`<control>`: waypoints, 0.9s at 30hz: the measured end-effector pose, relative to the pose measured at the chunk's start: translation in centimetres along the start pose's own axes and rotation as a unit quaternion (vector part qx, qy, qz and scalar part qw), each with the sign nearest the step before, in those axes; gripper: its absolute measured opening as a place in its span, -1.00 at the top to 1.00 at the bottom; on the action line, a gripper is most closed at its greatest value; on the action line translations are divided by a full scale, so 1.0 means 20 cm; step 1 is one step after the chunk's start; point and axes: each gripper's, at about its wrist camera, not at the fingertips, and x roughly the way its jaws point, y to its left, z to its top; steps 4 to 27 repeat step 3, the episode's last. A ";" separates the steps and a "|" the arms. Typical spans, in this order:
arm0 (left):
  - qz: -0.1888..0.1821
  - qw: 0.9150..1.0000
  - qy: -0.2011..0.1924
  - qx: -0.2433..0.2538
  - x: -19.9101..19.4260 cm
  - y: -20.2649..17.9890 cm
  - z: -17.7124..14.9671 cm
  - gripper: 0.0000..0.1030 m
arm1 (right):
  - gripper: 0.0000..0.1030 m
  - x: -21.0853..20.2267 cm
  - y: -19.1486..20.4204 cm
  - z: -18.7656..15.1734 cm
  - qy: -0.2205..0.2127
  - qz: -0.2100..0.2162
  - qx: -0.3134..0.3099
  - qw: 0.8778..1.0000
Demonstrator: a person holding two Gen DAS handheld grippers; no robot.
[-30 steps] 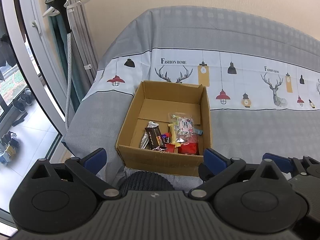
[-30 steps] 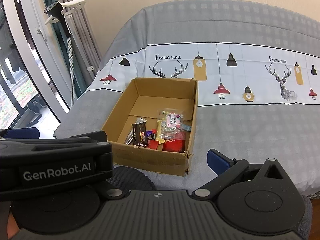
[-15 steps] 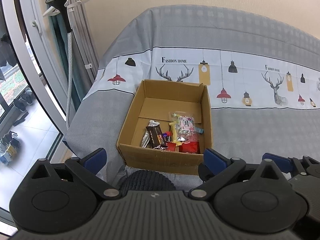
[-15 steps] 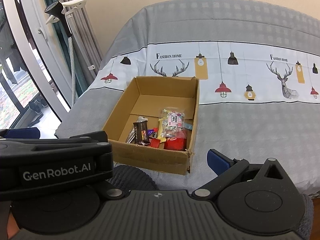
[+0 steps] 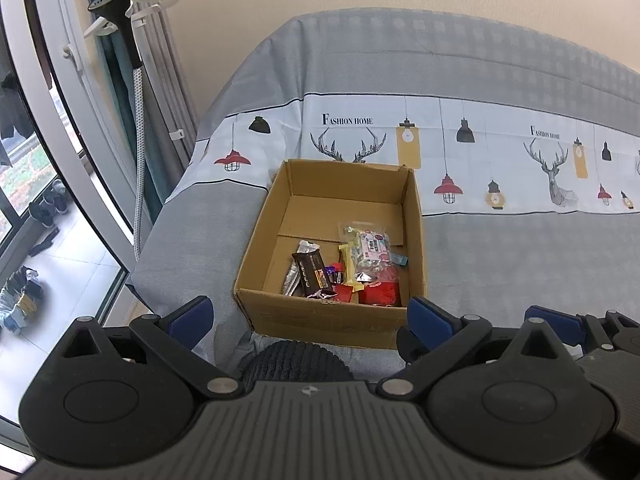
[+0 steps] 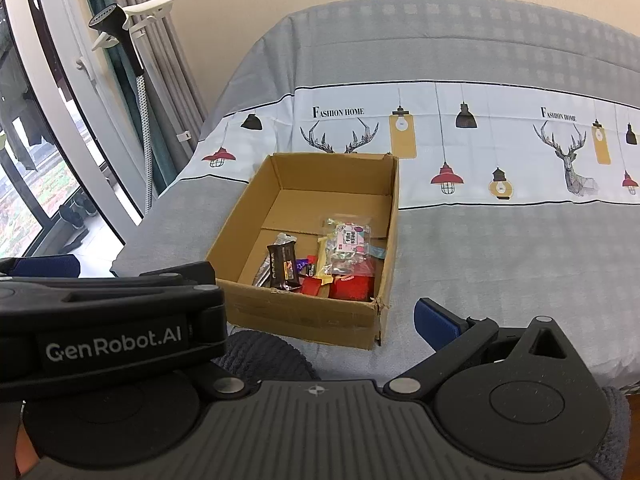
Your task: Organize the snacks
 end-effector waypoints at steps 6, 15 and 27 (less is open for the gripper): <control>0.003 1.000 0.005 0.007 0.03 -0.04 0.00 -1.00 | -0.99 0.01 -0.04 0.00 0.004 0.003 0.006 1.000; 0.003 1.000 0.005 0.007 0.03 -0.04 0.00 -1.00 | -0.99 0.01 -0.04 0.00 0.004 0.003 0.006 1.000; 0.003 1.000 0.005 0.007 0.03 -0.04 0.00 -1.00 | -0.99 0.01 -0.04 0.00 0.004 0.003 0.006 1.000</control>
